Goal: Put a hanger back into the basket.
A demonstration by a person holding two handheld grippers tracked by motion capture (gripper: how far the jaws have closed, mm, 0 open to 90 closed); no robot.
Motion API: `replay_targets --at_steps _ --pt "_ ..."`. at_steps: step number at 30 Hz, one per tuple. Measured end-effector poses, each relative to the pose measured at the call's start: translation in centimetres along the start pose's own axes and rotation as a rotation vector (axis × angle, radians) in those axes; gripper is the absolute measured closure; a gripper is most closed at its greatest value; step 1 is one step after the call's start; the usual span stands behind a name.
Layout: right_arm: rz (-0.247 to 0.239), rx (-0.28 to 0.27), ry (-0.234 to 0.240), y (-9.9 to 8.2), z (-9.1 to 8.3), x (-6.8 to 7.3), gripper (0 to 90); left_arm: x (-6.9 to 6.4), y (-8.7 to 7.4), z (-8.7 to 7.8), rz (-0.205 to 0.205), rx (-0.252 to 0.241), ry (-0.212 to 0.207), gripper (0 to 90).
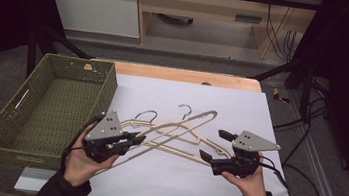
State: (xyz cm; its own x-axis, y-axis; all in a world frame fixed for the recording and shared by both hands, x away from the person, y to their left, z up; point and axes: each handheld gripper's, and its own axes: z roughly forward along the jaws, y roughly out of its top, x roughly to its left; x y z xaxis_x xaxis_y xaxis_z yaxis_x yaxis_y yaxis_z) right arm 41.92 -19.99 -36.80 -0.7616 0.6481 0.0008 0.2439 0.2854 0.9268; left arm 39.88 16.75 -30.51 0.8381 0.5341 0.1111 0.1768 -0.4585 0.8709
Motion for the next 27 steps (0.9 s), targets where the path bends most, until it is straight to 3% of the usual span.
replay_targets --at_steps 4,8,10,11,12,13,14,15,18,19,20,21,22,23,26,27 --pt "0.039 -0.001 -0.046 -0.8 -0.8 -0.8 9.6 1.1 1.2 -1.5 0.012 -0.016 0.007 85.6" --pt "0.078 -0.028 -0.101 -1.4 -1.7 -1.5 6.7 3.6 2.3 -3.6 -0.004 -0.036 0.041 85.5" --pt "0.092 -0.044 -0.128 -1.7 -2.2 -1.9 6.1 4.2 2.4 -3.9 -0.011 -0.037 0.050 85.6" --pt "0.102 -0.049 -0.140 -1.8 -2.4 -2.0 5.8 5.5 2.4 -4.6 -0.027 -0.040 0.064 85.5" --pt "0.102 -0.049 -0.140 -1.8 -2.4 -2.0 5.8 5.5 2.4 -4.6 -0.027 -0.040 0.064 85.6" --pt "0.125 -0.061 -0.161 -2.1 -2.7 -2.3 5.7 6.8 2.2 -5.2 -0.046 -0.039 0.081 85.6" --pt "0.133 -0.068 -0.168 -2.2 -2.9 -2.5 5.5 6.8 2.2 -5.2 -0.046 -0.039 0.081 85.6" --pt "0.138 -0.075 -0.175 -2.4 -3.0 -2.7 5.4 8.0 1.9 -5.6 -0.045 -0.034 0.105 85.6" --pt "0.150 -0.077 -0.184 -2.5 -3.2 -2.8 5.4 9.2 1.4 -6.0 -0.061 -0.031 0.125 85.6" --pt "0.150 -0.077 -0.195 -2.6 -3.3 -3.0 5.4 10.3 1.0 -6.4 -0.051 -0.027 0.147 85.5" --pt "0.152 -0.076 -0.192 -2.7 -3.4 -3.0 5.4 10.3 1.0 -6.4 -0.051 -0.027 0.147 85.5" --pt "0.156 -0.080 -0.192 -2.7 -3.4 -3.1 5.5 11.4 0.5 -6.8 -0.054 -0.019 0.167 85.5" --pt "0.160 -0.079 -0.191 -2.8 -3.4 -3.1 5.5 11.4 0.5 -6.8 -0.054 -0.019 0.167 85.5" --pt "0.162 -0.077 -0.189 -2.8 -3.4 -3.2 5.5 12.4 0.0 -7.2 -0.049 -0.019 0.190 85.5" --pt "0.164 -0.073 -0.193 -2.9 -3.3 -3.2 5.6 13.3 -0.5 -7.7 -0.047 -0.010 0.213 85.5" --pt "0.166 -0.066 -0.191 -3.0 -3.3 -3.2 5.5 14.1 -0.9 -8.3 -0.050 -0.005 0.231 85.5"
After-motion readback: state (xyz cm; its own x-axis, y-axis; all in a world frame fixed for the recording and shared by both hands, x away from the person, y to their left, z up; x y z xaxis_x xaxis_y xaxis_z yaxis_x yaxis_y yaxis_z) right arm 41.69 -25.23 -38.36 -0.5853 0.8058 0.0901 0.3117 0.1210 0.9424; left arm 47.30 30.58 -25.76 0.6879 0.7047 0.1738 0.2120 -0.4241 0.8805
